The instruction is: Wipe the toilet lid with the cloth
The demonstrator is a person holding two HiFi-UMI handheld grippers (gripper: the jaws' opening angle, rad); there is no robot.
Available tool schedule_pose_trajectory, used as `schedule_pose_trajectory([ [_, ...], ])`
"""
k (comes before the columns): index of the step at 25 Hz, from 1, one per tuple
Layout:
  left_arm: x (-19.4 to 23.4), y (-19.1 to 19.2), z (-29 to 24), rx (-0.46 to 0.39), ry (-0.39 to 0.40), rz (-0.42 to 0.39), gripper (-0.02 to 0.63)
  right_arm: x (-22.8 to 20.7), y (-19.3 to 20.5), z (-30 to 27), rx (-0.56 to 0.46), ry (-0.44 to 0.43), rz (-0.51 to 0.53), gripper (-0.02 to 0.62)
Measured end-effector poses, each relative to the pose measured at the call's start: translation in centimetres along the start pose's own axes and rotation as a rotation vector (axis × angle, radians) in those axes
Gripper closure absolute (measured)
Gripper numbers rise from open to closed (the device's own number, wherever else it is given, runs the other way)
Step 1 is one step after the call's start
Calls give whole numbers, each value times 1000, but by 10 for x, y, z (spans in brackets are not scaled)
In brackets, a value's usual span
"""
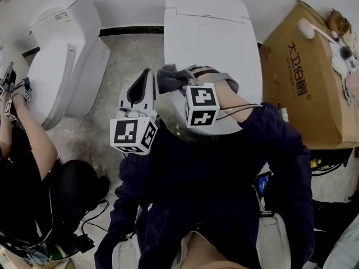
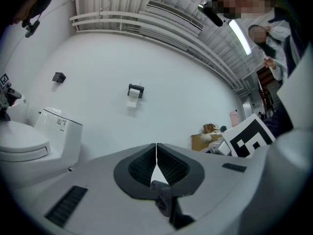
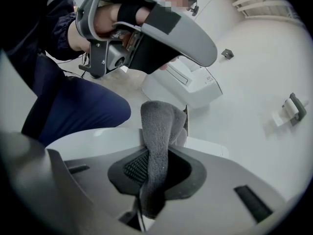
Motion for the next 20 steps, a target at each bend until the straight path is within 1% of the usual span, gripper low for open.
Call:
schedule_pose_trajectory([
  [4, 1, -2, -1, 1, -5, -5, 589, -3, 4, 2, -51, 17, -93, 520],
  [6, 1, -3, -2, 0, -7, -8, 589, -7, 7, 5, -89, 53, -165, 518],
  [8, 1, -4, -3, -2, -7, -11, 589, -15, 10, 12, -146, 96, -259, 518],
  [16, -1, -7, -8, -2, 0, -21, 589, -53, 36, 63, -499, 283, -740, 518],
  [20, -2, -8, -11, -2, 0, -24, 589, -57, 53, 78, -676, 333, -955, 518],
])
Point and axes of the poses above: the fingertips, and each gripper's own axes: z backward along the fingers, x to its left, y out of its underside, the point moved 5 cm from there along z, backward along the fingers, and after that the axes turned 12 degrees about x, right-handed, at the moved point
